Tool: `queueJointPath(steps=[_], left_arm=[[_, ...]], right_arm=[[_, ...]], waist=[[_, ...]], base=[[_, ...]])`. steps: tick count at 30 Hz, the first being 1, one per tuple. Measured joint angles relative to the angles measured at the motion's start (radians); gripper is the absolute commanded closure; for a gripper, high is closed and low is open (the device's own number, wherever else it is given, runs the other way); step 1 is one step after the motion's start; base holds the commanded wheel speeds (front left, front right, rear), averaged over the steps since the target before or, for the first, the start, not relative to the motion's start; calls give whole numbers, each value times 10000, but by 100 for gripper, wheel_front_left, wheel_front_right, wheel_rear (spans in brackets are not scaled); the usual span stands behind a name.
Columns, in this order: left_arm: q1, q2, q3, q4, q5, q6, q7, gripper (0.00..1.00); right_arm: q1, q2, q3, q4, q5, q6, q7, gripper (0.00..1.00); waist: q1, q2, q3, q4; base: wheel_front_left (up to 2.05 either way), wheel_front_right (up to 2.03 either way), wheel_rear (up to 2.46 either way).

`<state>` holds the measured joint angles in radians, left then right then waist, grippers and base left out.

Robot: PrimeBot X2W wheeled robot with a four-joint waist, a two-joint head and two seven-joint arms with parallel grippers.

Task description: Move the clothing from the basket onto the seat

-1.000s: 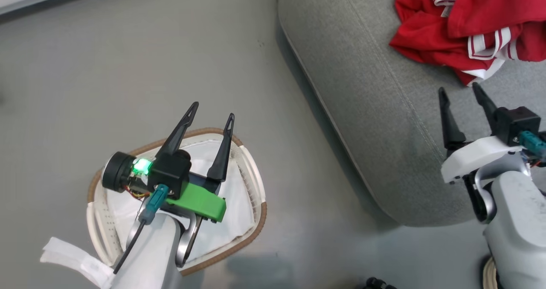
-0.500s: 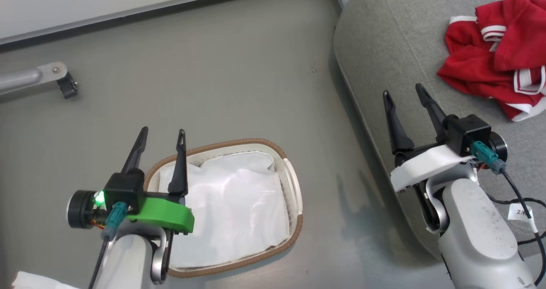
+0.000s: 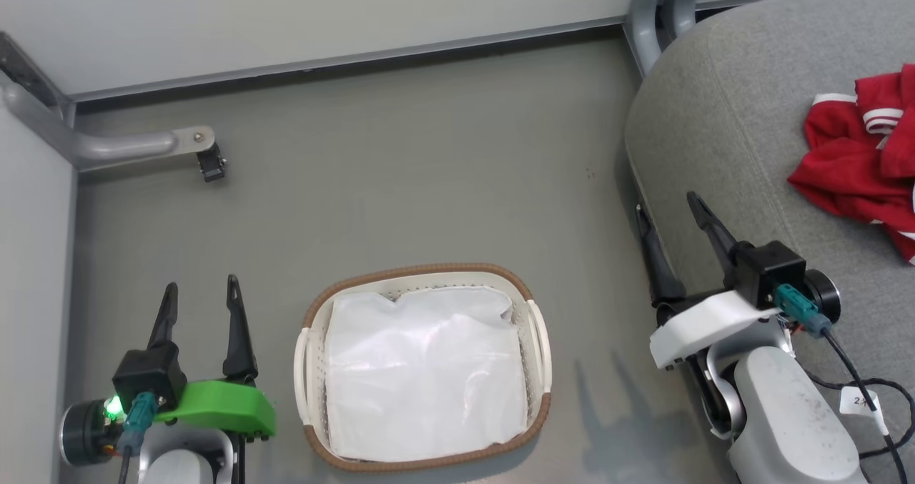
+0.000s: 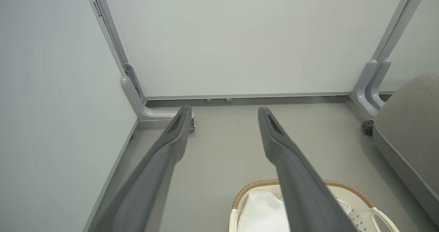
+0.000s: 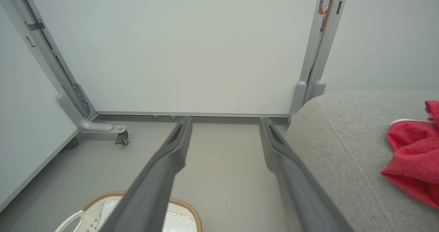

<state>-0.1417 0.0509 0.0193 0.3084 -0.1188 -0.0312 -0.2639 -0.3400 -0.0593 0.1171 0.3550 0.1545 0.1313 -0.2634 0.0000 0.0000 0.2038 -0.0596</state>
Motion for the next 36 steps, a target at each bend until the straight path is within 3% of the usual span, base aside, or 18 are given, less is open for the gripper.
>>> queueJointPath(steps=[10,25,26,31,36], left_arm=[[983,-2,328,167,-604,-113,0,0],[1958,-15,268,403,-1085,-403,0,0],[1959,-17,253,454,-1166,-422,0,100],[1963,-81,192,869,-1198,-422,67,100],[1951,-90,284,880,-2052,-430,372,100]], right_arm=[[983,77,-127,98,-10,0,0,0],[2069,102,-167,301,84,0,0,0],[2071,105,-171,332,94,0,0,100],[2277,159,-132,694,136,0,27,100],[2316,161,-251,677,1043,0,282,100]], waist=[[0,0,-812,305],[-1,0,-1744,186],[0,0,-1759,190],[0,0,-1765,191],[-1,0,-1776,207]], base=[[0,0,0],[0,0,0],[0,0,0],[0,0,0],[0,0,0]])
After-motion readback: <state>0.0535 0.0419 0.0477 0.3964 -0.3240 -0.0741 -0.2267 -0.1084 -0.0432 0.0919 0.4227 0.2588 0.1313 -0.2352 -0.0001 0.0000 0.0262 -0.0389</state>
